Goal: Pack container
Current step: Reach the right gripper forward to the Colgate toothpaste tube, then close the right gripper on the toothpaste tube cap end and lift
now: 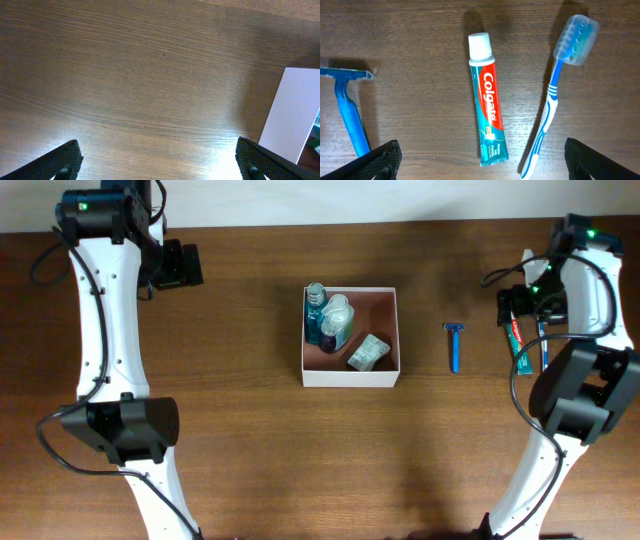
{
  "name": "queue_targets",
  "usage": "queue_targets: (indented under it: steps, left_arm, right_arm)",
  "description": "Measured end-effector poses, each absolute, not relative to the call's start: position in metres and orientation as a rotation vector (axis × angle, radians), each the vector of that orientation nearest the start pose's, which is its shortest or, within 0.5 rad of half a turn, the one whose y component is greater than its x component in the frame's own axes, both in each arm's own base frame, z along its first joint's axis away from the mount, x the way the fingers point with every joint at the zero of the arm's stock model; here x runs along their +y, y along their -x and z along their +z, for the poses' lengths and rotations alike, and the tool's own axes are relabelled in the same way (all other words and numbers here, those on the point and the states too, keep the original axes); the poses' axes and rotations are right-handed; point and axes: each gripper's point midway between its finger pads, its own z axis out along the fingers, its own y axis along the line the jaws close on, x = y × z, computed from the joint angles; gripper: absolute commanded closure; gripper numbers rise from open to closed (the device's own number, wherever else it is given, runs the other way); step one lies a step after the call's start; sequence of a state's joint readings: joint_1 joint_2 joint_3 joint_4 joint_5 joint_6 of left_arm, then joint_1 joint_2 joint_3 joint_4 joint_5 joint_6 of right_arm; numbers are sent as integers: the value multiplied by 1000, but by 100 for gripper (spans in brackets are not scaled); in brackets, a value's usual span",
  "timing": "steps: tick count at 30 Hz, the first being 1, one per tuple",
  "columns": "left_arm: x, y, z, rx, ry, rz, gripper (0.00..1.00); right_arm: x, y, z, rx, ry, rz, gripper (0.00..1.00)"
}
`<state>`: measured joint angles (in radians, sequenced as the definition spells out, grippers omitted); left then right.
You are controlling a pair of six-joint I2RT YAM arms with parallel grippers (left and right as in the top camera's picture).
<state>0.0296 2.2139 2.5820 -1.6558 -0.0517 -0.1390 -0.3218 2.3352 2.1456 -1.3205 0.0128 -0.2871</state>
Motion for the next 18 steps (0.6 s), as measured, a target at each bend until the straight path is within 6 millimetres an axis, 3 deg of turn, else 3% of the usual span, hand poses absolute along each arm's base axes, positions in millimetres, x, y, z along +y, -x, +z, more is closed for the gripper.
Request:
queue_targets:
  steps: [10, 18]
  left_arm:
    - [22, -453, 233, 2845, 251, 52, 1]
    - [22, -453, 233, 2845, 251, 51, 1]
  right_arm:
    - [-150, -444, 43, 3111, -39, 101, 1]
    - [-147, -444, 22, 3140, -36, 121, 1]
